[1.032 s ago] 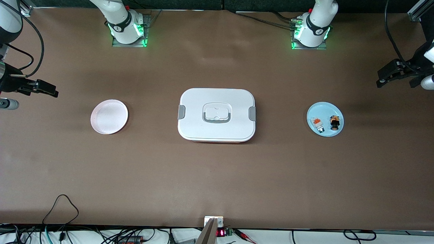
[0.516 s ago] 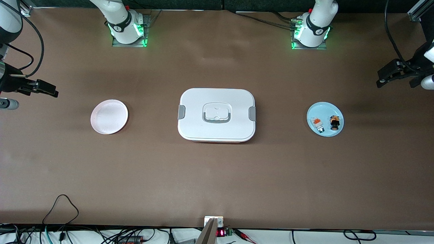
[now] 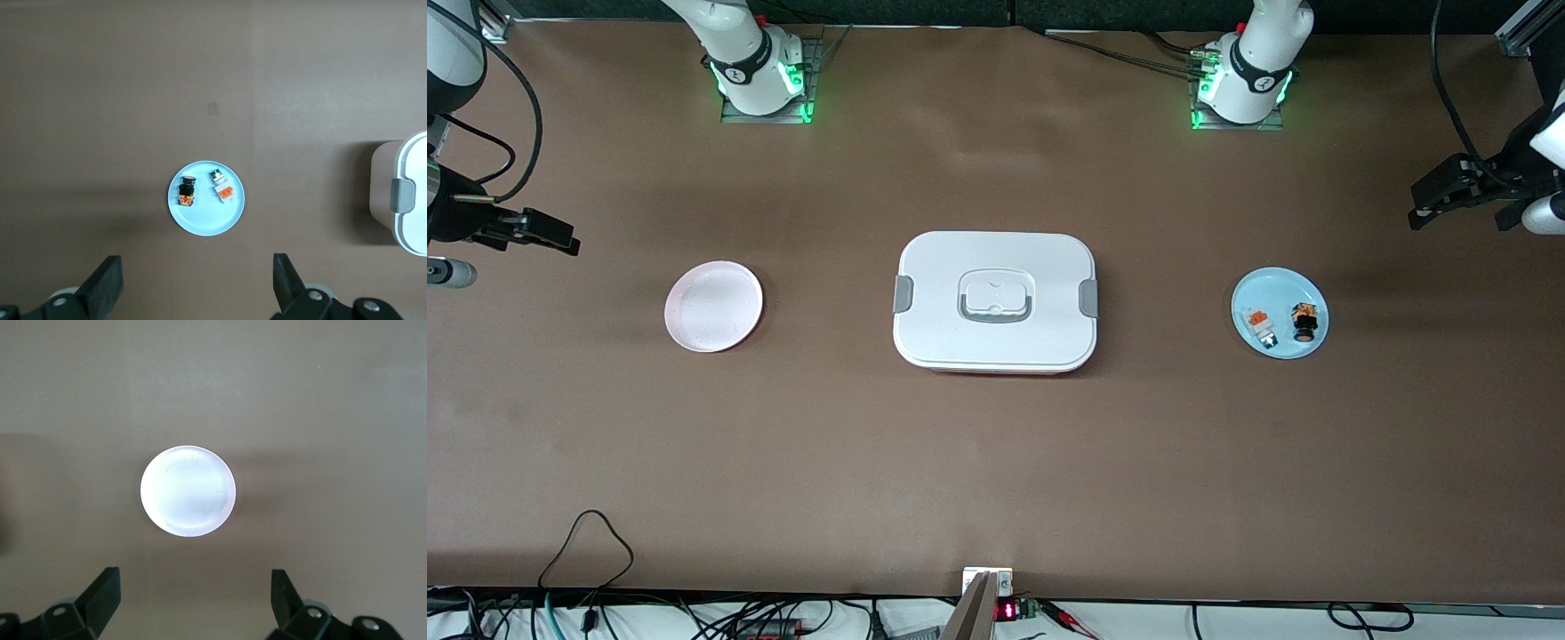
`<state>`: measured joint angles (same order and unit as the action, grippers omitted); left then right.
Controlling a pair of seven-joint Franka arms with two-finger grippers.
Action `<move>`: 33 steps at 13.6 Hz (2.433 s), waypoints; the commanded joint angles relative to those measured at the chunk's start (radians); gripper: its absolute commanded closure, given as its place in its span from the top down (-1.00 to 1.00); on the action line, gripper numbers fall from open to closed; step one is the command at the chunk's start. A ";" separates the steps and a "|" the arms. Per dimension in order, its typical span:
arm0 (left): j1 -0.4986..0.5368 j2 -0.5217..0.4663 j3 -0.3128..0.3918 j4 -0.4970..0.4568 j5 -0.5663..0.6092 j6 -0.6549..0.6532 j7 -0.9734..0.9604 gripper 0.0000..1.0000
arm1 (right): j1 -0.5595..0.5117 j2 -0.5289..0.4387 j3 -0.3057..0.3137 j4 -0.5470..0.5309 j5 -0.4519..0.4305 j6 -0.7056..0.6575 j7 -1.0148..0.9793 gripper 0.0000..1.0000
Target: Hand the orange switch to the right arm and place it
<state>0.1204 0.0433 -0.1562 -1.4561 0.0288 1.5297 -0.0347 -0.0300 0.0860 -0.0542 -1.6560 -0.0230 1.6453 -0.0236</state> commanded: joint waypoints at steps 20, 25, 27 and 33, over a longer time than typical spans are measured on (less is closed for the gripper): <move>0.059 0.076 0.033 -0.200 0.040 0.066 0.375 0.98 | 0.001 -0.006 0.005 0.002 0.020 -0.009 -0.019 1.00; 0.068 0.125 0.037 -0.341 0.040 0.229 0.606 0.97 | -0.001 -0.009 0.005 0.004 0.095 -0.010 -0.024 1.00; 0.076 0.127 0.037 -0.410 0.040 0.292 0.741 0.97 | -0.002 -0.009 -0.006 0.004 0.138 -0.009 -0.025 1.00; 0.110 0.182 0.037 -0.587 0.039 0.592 1.243 0.97 | -0.002 -0.008 0.002 0.004 0.126 -0.009 -0.027 1.00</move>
<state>0.2216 0.2149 -0.1152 -2.0062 0.0564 2.0554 1.0798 -0.0282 0.0860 -0.0538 -1.6556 0.0885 1.6453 -0.0322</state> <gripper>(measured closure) 0.013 0.000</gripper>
